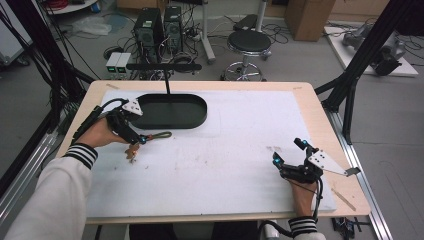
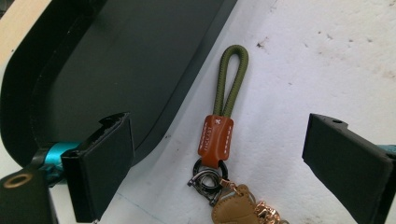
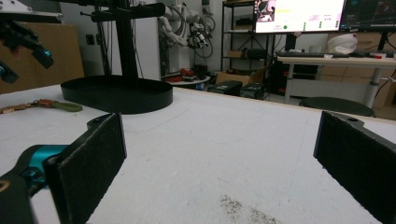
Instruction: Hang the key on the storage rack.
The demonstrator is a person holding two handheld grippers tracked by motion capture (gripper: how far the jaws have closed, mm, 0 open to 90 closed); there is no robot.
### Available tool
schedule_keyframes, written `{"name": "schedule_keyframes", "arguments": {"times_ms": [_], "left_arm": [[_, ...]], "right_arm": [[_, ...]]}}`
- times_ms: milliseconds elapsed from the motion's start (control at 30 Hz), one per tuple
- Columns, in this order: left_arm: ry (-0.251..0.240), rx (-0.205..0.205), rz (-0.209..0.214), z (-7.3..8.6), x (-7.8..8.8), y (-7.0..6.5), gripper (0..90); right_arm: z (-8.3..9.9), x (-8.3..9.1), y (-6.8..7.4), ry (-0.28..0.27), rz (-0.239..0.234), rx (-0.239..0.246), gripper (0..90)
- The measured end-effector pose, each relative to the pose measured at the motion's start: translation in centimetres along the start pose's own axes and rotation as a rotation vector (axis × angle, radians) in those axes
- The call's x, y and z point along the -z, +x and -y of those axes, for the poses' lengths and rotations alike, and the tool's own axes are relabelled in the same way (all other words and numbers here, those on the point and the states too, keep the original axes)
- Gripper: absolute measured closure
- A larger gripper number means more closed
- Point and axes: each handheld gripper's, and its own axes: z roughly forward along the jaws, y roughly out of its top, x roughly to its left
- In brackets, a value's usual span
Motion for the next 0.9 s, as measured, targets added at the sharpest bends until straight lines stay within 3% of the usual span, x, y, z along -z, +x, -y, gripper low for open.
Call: {"name": "schedule_keyframes", "arguments": {"times_ms": [633,900], "left_arm": [[0.120,-0.028,0.021,-0.3,-2.9,-0.6,14.8],[0.146,0.006,0.022,-0.1,-3.2,-0.3,24.1]], "right_arm": [[0.0,0.0,-0.1,-0.002,0.001,-0.001,1.4],[0.0,0.0,-0.1,-0.004,0.002,-0.001,1.4]]}}
